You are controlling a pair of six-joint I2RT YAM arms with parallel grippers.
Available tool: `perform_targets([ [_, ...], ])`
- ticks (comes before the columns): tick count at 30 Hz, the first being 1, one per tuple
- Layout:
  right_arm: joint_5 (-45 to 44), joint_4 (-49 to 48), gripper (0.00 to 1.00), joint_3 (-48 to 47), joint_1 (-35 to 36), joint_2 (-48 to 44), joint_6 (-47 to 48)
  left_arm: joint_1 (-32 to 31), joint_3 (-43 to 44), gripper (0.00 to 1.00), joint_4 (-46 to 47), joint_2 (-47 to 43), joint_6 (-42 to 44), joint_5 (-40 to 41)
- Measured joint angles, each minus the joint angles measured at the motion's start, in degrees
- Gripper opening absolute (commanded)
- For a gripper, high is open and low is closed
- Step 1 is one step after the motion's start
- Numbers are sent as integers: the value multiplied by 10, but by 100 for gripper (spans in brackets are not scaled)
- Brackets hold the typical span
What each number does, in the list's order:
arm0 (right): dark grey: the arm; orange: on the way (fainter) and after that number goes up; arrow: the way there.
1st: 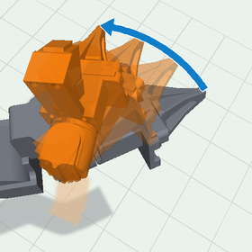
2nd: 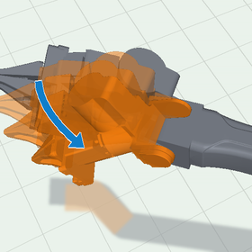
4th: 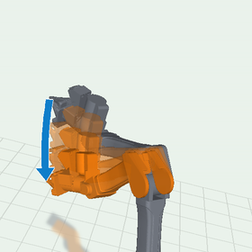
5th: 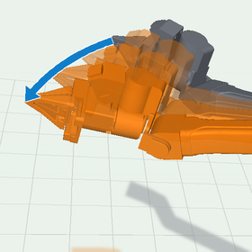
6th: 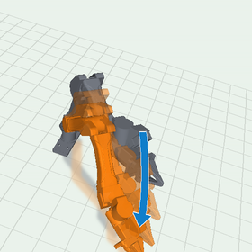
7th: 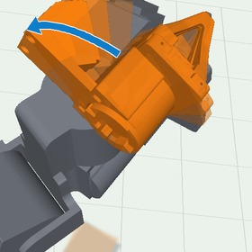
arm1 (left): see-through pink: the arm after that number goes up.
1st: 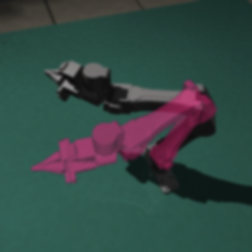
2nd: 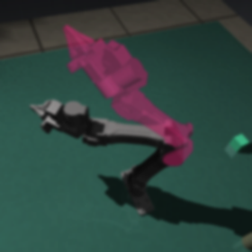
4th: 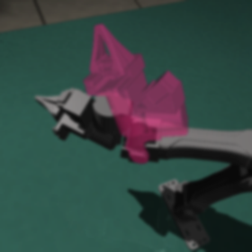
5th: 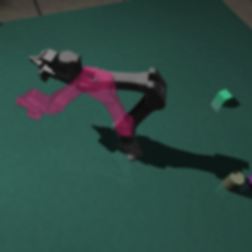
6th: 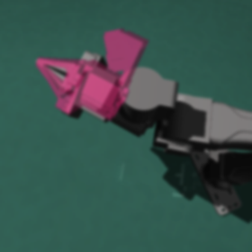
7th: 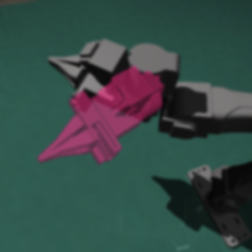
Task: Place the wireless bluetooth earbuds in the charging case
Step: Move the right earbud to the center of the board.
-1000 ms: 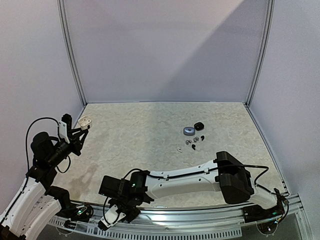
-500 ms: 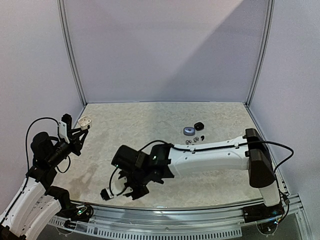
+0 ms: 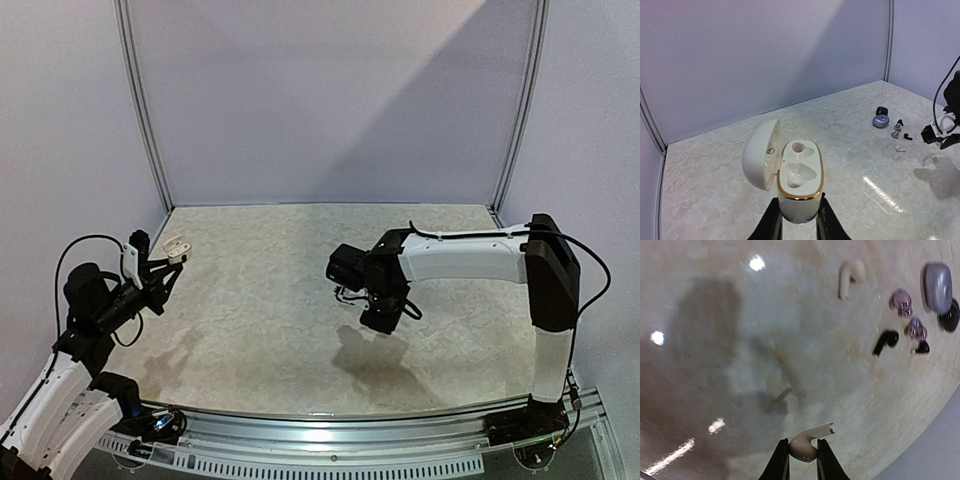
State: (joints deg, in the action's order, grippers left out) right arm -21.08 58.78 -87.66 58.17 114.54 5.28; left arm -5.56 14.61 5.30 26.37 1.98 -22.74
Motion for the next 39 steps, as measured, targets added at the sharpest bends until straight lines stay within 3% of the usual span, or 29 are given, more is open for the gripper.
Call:
perform_targets([
  [5,-28,81,13,4,-5,0,-97,0,0,0,0,12,5,-18],
  [12,-40,163,13,-17,-5,58,-150,0,0,0,0,23,13,-27],
  [17,-40,174,15,-63,-5,129,-153,0,0,0,0,27,14,-27],
  [22,-43,200,28,-119,-5,169,-150,0,0,0,1,32,14,-24],
  [27,-39,211,39,-148,-4,182,-140,0,0,0,3,34,14,-21],
  [39,35,176,47,-193,3,183,-92,0,0,0,6,42,15,-10],
])
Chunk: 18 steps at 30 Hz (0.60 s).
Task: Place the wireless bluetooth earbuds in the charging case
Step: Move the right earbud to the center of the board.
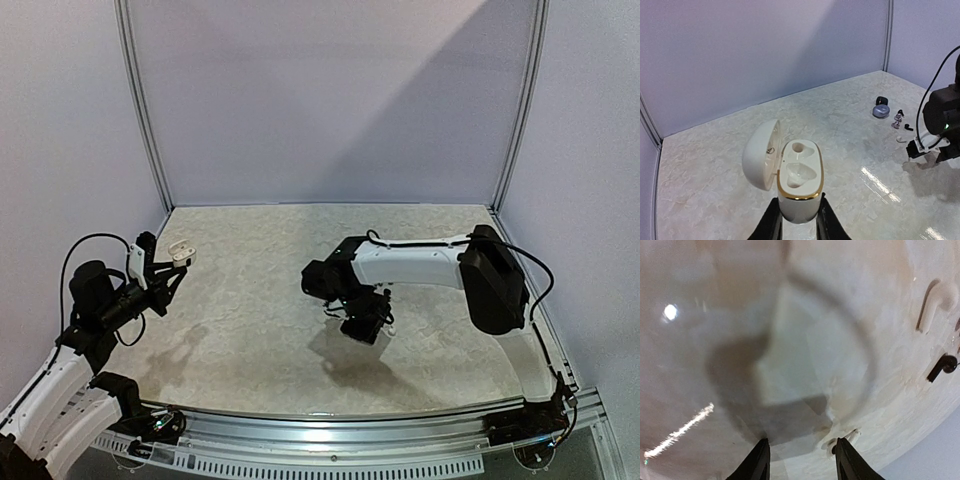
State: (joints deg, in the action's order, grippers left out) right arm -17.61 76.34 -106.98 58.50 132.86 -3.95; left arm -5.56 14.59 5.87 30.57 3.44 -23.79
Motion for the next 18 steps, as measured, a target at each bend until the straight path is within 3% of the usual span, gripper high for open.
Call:
perform_targets([
  [6,1,-100,52,38,-5,-63,12,0,0,0,3,2,0,0],
  [14,52,-249,59,257,-76,-292,-52,-38,17,0,-2,39,26,-7],
  [18,119,-309,65,348,-136,-359,53,-106,61,0,-4,100,55,-18],
])
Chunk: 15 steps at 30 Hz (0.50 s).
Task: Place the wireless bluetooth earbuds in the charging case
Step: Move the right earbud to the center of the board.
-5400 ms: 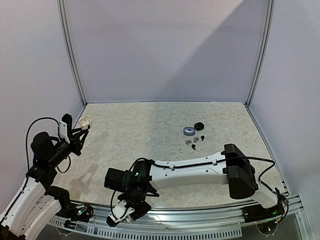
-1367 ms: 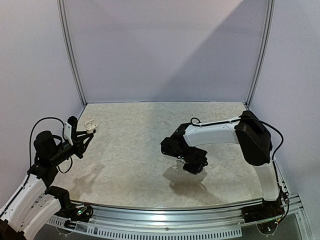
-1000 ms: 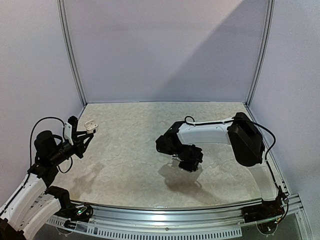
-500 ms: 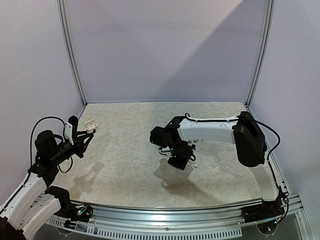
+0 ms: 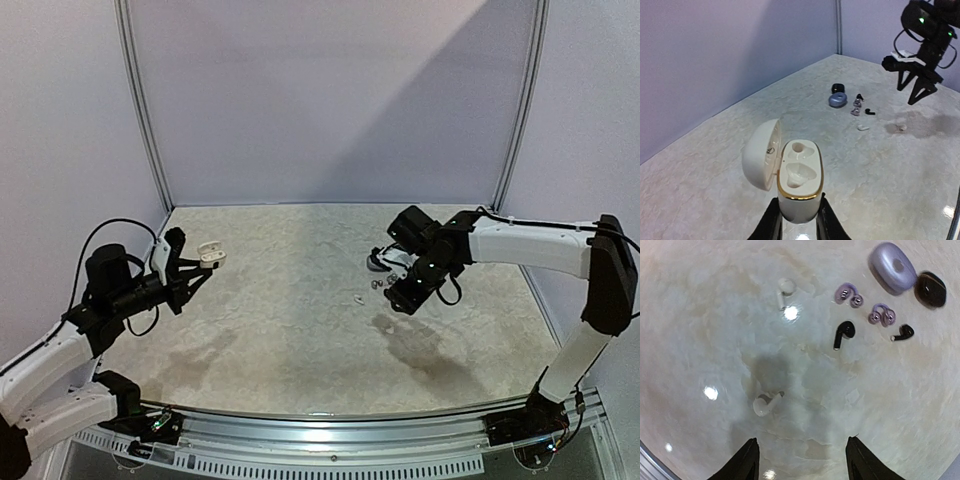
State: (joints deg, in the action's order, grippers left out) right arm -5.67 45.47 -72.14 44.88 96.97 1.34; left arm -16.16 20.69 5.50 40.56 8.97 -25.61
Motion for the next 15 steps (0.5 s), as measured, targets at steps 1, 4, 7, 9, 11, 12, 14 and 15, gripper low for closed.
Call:
perform_targets([
  [1,18,-14,67,17,-12,-12,41,-13,10,0,2,15,5,-5],
  [4,108,-51,67,67,-55,-51,213,-53,50,0,9,77,13,-17],
  [7,175,-61,66,73,-81,-69,392,-80,91,0,10,125,20,-30],
  [9,204,-45,64,44,-84,-55,487,-96,118,0,9,154,26,-37],
  [11,224,-21,63,3,-84,-24,568,-109,138,0,8,177,31,-42],
  [12,232,-16,63,-14,-83,-6,605,-115,146,0,7,188,35,-44],
  [14,240,-18,58,-20,-82,20,659,-124,155,0,8,205,39,-48],
  [15,240,-19,57,-10,-78,29,685,-127,157,0,9,212,42,-49],
])
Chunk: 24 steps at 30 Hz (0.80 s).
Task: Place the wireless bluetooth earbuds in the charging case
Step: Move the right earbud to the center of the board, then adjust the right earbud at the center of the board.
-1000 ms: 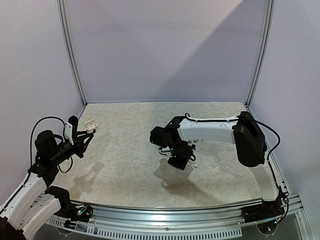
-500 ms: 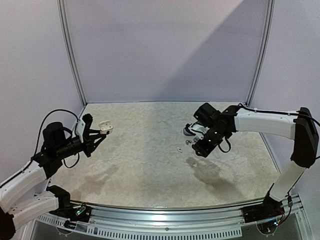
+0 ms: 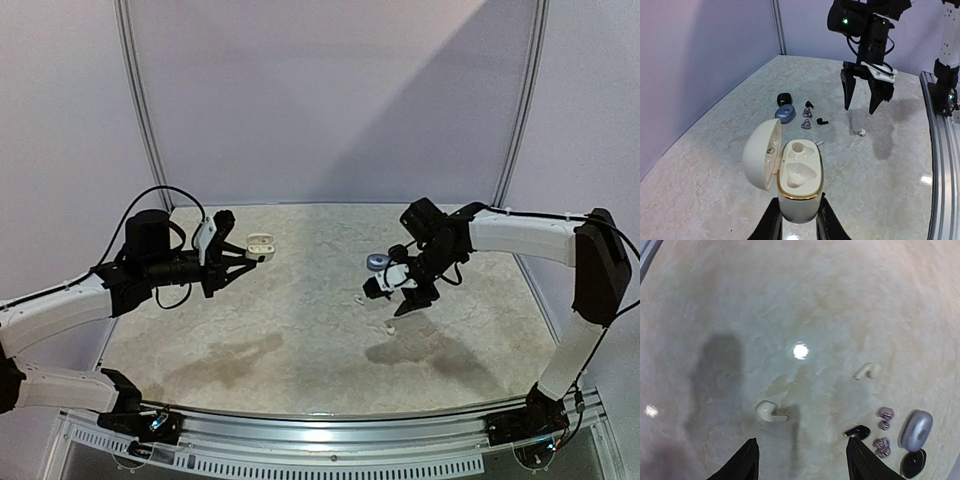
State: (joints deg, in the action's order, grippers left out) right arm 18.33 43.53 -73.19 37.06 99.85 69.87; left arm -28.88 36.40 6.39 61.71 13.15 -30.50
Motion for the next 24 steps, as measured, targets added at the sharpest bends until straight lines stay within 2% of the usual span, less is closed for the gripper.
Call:
perform_targets([
  [4,-9,-3,53,46,15,8,72,-13,1,0,4,23,5,-2],
  [9,-16,-35,50,65,30,11,115,-17,1,0,14,31,3,-2],
  [15,-31,-55,47,60,31,61,140,-19,1,0,22,39,2,-1],
  [24,-42,-57,32,59,31,78,155,-19,1,0,33,63,3,5],
])
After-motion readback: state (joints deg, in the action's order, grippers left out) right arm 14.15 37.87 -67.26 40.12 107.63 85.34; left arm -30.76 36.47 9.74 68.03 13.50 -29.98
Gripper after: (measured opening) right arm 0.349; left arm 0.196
